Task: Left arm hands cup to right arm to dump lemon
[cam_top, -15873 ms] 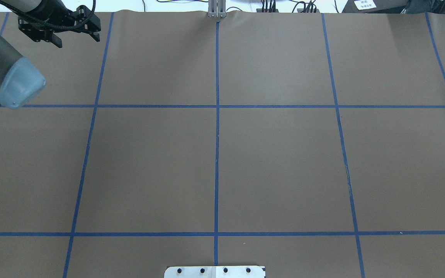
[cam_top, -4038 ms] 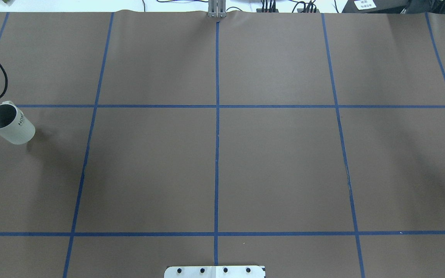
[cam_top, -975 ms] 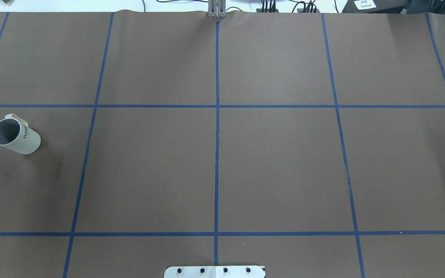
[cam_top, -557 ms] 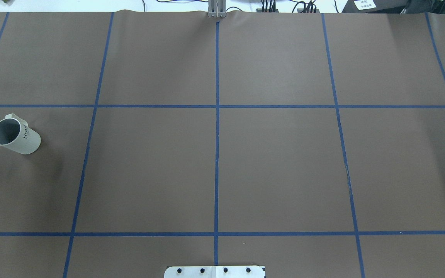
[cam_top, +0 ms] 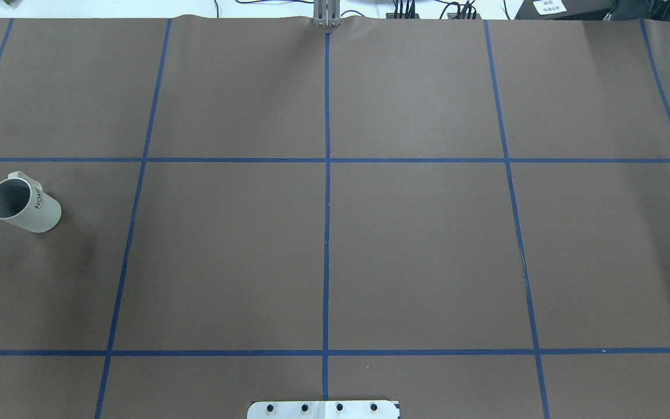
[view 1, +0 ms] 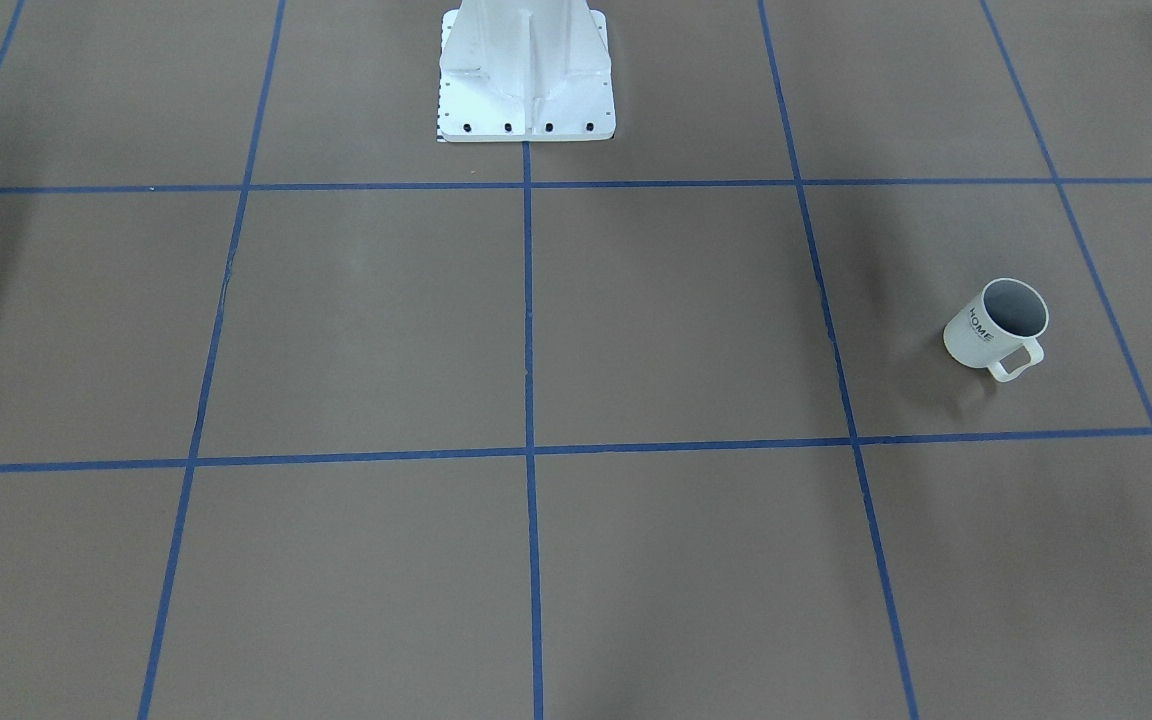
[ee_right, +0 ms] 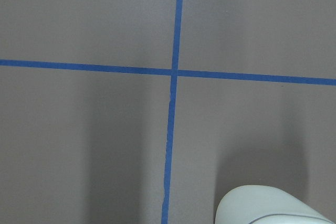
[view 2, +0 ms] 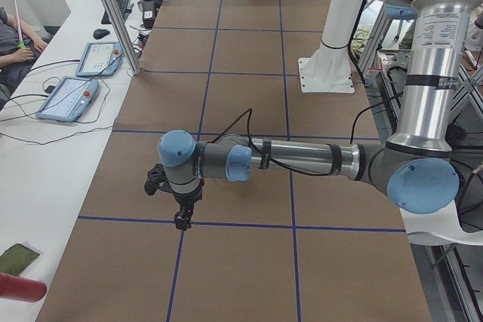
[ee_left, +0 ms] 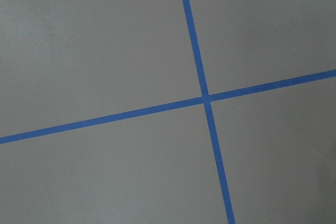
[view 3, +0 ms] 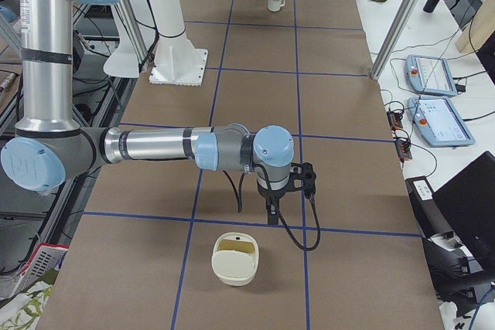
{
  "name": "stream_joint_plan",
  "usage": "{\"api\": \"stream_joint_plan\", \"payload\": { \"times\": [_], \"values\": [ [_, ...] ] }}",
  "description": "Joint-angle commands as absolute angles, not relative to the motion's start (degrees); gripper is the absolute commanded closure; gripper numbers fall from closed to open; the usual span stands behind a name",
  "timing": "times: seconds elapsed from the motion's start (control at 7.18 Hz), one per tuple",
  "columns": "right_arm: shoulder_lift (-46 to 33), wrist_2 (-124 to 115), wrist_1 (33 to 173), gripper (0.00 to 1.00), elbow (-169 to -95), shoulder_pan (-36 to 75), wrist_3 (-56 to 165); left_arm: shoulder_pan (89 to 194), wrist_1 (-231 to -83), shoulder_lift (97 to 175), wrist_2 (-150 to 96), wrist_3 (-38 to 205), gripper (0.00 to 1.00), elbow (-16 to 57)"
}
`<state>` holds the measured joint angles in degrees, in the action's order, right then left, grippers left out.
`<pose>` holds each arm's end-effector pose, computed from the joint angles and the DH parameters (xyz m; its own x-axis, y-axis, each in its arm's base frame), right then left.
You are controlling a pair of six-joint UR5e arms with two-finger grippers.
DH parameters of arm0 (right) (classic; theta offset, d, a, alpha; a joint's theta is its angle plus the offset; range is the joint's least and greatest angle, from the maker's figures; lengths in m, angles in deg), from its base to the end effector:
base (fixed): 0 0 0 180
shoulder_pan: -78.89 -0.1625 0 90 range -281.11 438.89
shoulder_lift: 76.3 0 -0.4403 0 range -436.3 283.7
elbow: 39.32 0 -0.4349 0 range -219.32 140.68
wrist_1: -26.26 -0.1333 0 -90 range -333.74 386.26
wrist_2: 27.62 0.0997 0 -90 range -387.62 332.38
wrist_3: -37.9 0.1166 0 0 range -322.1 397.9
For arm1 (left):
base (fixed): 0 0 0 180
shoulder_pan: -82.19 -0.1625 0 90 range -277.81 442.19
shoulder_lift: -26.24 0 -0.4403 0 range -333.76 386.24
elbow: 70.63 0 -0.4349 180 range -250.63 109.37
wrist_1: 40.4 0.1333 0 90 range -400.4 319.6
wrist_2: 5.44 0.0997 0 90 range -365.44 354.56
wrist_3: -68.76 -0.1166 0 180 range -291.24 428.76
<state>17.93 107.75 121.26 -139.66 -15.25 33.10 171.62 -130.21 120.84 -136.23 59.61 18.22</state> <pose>0.0864 -0.4963 0.6353 0.7053 -0.0466 0.7074 -0.0132 0.9968 0.0788 -0.0514 -0.5745 0.6577 0.7455 0.2029 -0.6349 -0.1301 0.9785 0.1599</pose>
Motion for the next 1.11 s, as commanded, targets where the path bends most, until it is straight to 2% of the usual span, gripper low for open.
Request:
{"api": "stream_joint_plan", "payload": {
  "times": [0.0, 0.56, 0.97],
  "values": [
    [17.66, 107.73, 121.36, 0.00, -139.61, -15.24, 33.33, 171.66, -130.14, 120.47, -136.23, 59.54, 0.00, 18.66],
    [16.52, 107.56, 121.45, 0.00, -139.08, -15.15, 33.42, 171.92, -129.52, 113.96, -137.36, 59.62, 0.00, 26.30],
    [15.99, 107.56, 121.53, 0.00, -138.82, -15.15, 33.42, 171.84, -129.52, 113.96, -137.46, 59.62, 0.00, 26.23]
  ]
}}
